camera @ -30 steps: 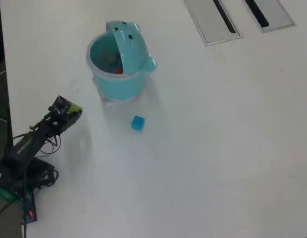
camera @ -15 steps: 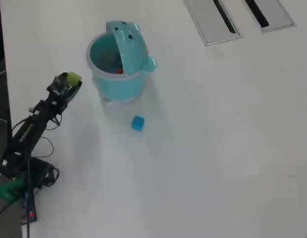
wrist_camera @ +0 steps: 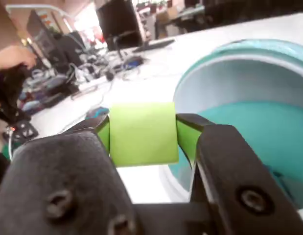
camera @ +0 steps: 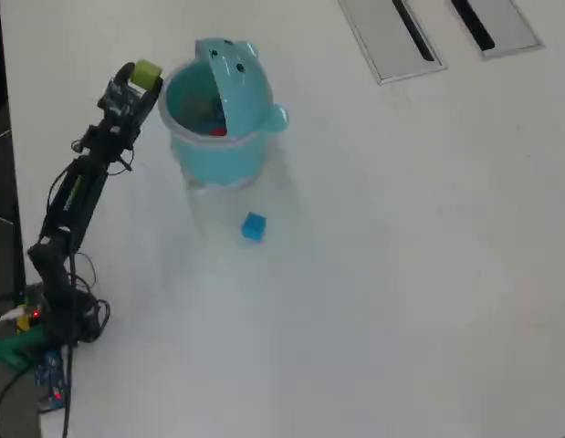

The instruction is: Grasp RGB lego blocks and put them in the bin one by one.

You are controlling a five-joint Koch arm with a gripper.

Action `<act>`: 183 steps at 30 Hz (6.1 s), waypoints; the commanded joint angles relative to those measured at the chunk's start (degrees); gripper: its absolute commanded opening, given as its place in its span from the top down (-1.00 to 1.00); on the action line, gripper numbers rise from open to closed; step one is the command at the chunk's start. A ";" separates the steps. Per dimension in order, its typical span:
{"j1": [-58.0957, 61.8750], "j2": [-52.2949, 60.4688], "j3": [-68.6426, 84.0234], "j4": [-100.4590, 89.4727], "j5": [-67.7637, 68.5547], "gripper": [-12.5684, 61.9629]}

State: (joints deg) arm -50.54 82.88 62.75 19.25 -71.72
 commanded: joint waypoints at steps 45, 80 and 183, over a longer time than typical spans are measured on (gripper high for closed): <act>10.37 -2.81 0.35 -4.22 -31.29 -0.04; 35.60 11.69 31.29 9.05 -29.88 -0.25; 33.84 10.63 29.09 -5.19 -15.21 0.41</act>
State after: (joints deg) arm -15.91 89.47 94.66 16.96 -87.28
